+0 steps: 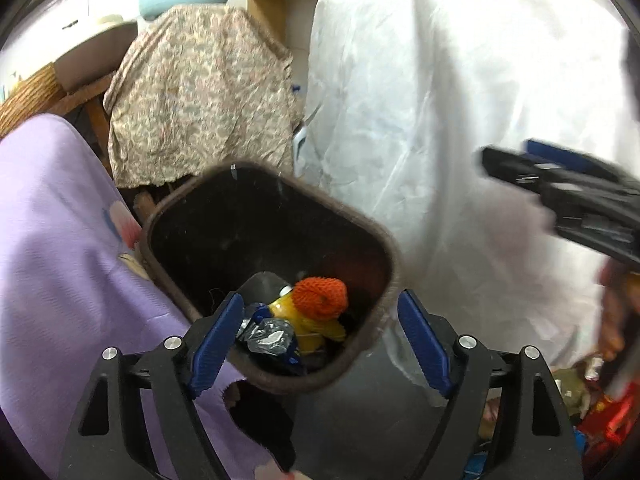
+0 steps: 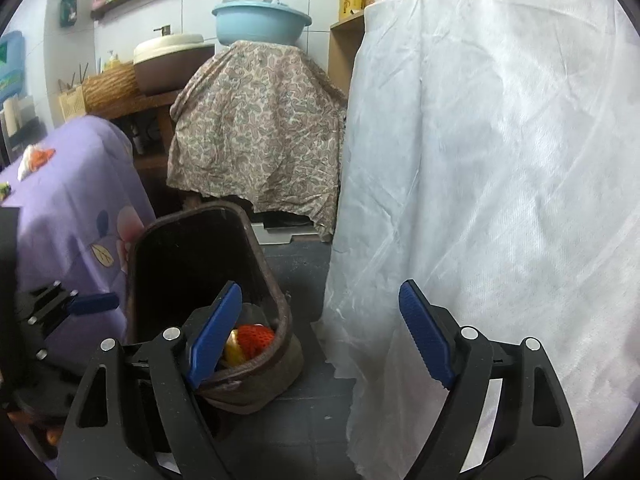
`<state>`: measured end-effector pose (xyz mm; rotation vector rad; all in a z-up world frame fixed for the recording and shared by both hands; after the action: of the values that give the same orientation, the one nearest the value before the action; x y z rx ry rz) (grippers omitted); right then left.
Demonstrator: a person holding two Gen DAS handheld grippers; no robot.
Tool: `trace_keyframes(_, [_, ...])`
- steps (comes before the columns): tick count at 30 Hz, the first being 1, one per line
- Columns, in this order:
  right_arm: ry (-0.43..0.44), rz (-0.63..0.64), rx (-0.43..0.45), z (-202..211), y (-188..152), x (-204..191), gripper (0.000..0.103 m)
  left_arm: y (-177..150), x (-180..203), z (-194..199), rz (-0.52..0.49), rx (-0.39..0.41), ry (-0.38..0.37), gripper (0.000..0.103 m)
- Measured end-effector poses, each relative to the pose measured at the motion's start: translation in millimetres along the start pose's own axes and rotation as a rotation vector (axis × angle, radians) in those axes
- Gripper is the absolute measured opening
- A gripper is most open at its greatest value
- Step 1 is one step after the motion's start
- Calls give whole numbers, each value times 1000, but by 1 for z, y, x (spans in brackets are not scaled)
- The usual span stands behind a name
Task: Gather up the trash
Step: 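Move both open tools back over the table toward the snack bag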
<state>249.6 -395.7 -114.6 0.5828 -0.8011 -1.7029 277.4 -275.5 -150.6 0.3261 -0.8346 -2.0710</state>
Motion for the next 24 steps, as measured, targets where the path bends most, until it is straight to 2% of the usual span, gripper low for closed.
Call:
trace_keyframes(4, [59,-2,13,9,17,-25,81,4,-12,52,6,32,-20,83])
trace_keyframes(8, [156,29,18,15,39,-72,82,12,-50,104,50,87,7,90])
trace_keyframes(10, [236,53,14,17,51,-106,82,12,-79,126,80,109,53,90])
trace_keyframes(13, [363,101,10,20,65,-163,82,5,-140,157,180,109,122,90])
trace_keyframes(16, [461,159,10,23,75,-217,82,-10,-198,180,247,109,251,90])
trace_keyframes(20, [558,252,8,28,85,-285,82,-39,-261,205,342,95,375,88])
trace_keyframes(24, [660,334,-3,39,91,-344,82,-65,-309,218,374,55,482,82])
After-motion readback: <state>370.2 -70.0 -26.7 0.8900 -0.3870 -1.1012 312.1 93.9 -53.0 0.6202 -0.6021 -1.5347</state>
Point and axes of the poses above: each gripper's, at about its wrist camera, not at the fingertips, and z roughly against the way its jaws point, x to its right, y to its top, the point moved 9 cm from there along -z, roughly the way its jaws point
